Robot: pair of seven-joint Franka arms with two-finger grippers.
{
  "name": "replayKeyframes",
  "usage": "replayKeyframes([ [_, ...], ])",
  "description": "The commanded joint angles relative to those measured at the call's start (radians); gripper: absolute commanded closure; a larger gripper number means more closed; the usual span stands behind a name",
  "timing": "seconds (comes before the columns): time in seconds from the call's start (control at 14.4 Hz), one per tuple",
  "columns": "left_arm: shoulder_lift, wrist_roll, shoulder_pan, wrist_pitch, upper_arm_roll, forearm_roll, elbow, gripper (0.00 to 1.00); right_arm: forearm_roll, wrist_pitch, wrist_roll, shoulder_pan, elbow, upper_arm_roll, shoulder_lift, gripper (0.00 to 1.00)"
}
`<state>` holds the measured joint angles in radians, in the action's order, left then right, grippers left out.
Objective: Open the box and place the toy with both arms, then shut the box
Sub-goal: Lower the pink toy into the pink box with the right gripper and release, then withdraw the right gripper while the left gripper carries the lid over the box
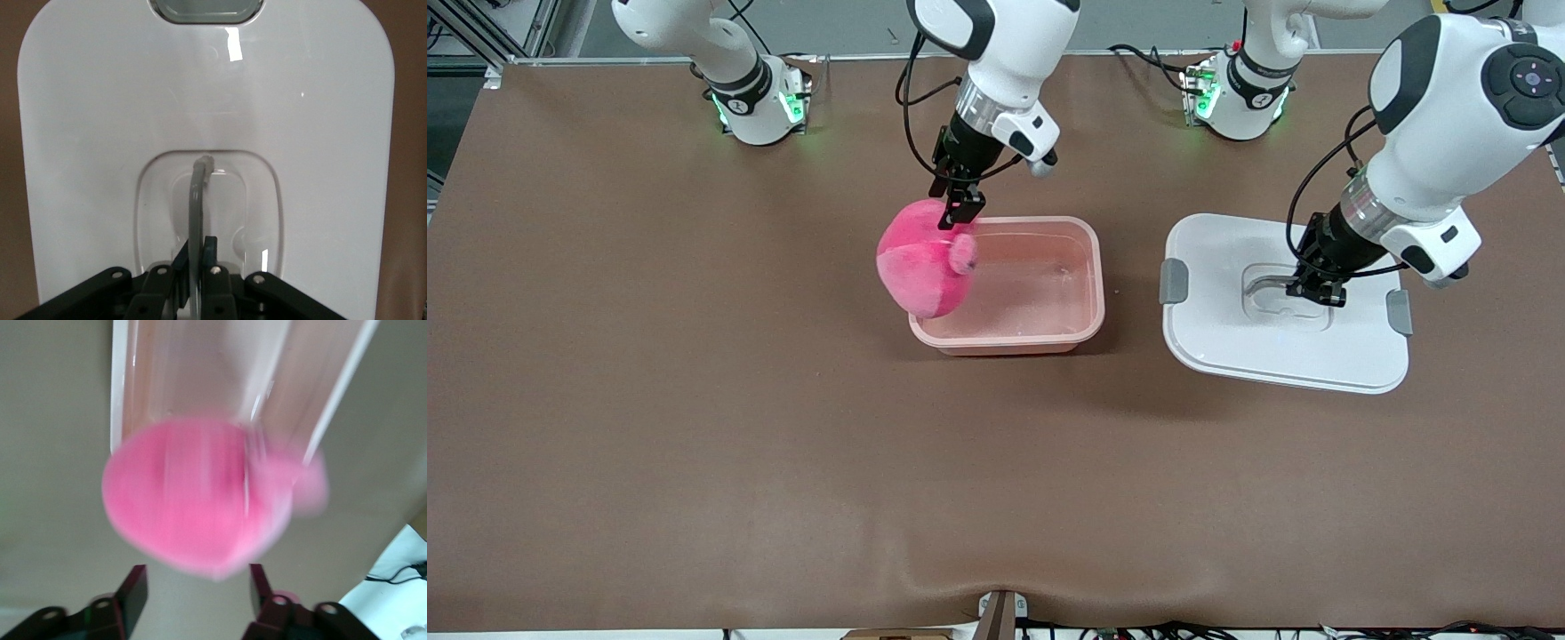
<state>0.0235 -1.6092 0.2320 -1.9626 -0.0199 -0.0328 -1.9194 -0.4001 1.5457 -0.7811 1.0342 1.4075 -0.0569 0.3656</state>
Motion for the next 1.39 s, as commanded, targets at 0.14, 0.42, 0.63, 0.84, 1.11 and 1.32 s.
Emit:
replayKeyframes([
  [0.14, 0.024, 0.037, -0.017, 0.017, 0.009, -0.015, -0.012, 1.00, 0.016, -0.156, -0.017, -0.035, -0.154, -0.015, -0.039, 0.00],
  [0.42, 0.024, 0.037, -0.016, 0.019, 0.009, -0.016, -0.012, 1.00, 0.096, -0.148, -0.020, -0.247, -0.153, -0.012, -0.048, 0.00],
  [0.63, 0.023, 0.035, -0.014, 0.019, 0.009, -0.016, -0.012, 1.00, 0.136, -0.125, -0.018, -0.402, -0.148, -0.012, -0.048, 0.00],
  [0.84, 0.023, 0.032, -0.010, 0.019, 0.011, -0.021, -0.010, 1.00, 0.223, -0.067, -0.009, -0.563, -0.137, -0.014, -0.037, 0.00],
  [1.11, 0.016, 0.011, 0.004, 0.019, 0.041, -0.022, 0.000, 1.00, 0.326, -0.049, -0.006, -0.715, -0.073, -0.014, -0.047, 0.00],
  [1.32, -0.002, -0.063, 0.006, 0.017, 0.081, -0.022, 0.014, 1.00, 0.328, -0.064, 0.045, -0.815, -0.064, -0.014, -0.062, 0.00],
])
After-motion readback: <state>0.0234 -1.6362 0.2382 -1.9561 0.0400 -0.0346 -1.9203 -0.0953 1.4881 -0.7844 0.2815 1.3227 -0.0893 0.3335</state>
